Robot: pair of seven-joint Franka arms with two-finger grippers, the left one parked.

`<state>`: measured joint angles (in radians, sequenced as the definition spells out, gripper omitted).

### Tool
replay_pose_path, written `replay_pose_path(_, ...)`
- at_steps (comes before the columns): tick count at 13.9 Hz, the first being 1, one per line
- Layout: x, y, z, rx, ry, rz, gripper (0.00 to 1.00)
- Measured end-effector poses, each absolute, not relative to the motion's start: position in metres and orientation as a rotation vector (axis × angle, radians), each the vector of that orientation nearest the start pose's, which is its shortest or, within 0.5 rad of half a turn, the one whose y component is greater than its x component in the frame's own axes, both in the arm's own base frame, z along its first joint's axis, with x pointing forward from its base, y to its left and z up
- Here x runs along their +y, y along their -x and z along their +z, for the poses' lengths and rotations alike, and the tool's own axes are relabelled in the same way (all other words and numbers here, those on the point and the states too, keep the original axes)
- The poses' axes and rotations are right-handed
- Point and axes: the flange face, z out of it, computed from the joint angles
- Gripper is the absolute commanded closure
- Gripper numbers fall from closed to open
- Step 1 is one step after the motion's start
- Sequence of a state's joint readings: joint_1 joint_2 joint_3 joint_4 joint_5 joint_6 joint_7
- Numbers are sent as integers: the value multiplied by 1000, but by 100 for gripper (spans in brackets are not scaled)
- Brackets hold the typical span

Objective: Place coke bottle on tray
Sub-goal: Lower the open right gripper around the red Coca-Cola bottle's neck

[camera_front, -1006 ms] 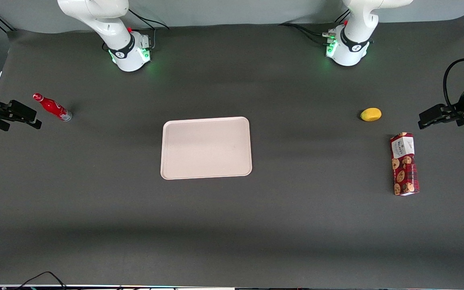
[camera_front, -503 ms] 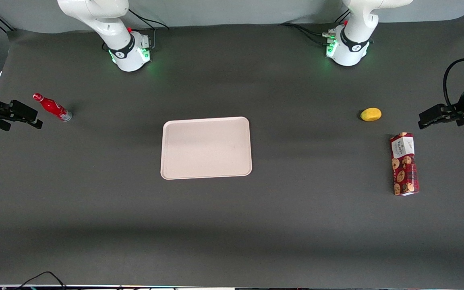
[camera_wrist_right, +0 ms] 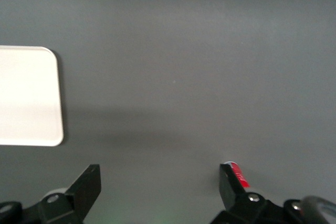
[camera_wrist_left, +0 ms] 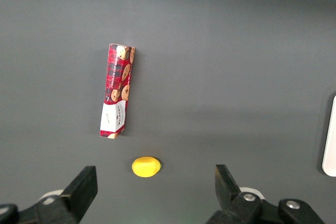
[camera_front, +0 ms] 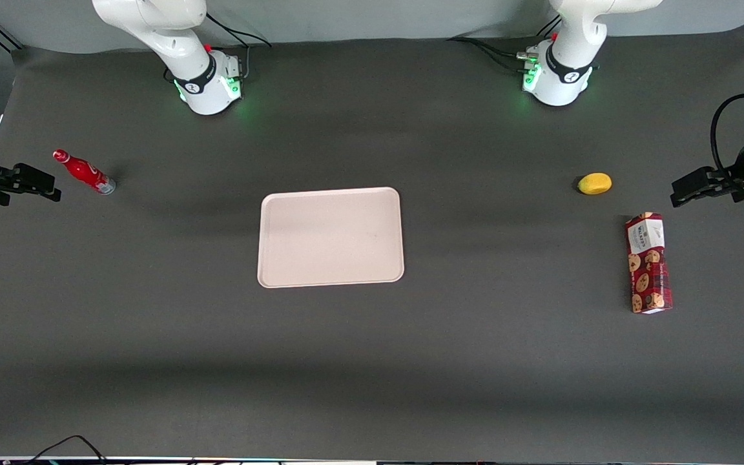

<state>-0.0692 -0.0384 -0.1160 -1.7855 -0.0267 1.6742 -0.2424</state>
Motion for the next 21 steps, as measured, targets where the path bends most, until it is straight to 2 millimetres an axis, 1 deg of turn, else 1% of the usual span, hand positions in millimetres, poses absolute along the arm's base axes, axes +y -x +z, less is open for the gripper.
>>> replay_pose_path(1, -117, -525, 544, -104, 3137, 126, 0)
replay_pose_path(3, -136, -503, 528, -116, 3135, 94, 0)
replay_pose_path(5, -152, -470, 510, -154, 3132, 42, 0)
replay_pose_path(7, -178, -437, 492, -223, 3102, 17, 0)
replay_pose_path(8, -192, -424, 482, -235, 3090, -4, 0)
replay_pose_path(9, -203, -414, 469, -237, 3091, -37, 0)
replay_pose_path(12, -222, -383, 421, -234, 3098, -91, 0)
replay_pose_path(15, -241, -358, 386, -294, 3092, -167, 0)
replay_pose_path(16, -245, -351, 378, -314, 3088, -176, 0)
replay_pose_path(18, -255, -341, 372, -329, 3088, -171, 0)
replay_pose_path(21, -280, -315, 358, -330, 3066, -160, 0)
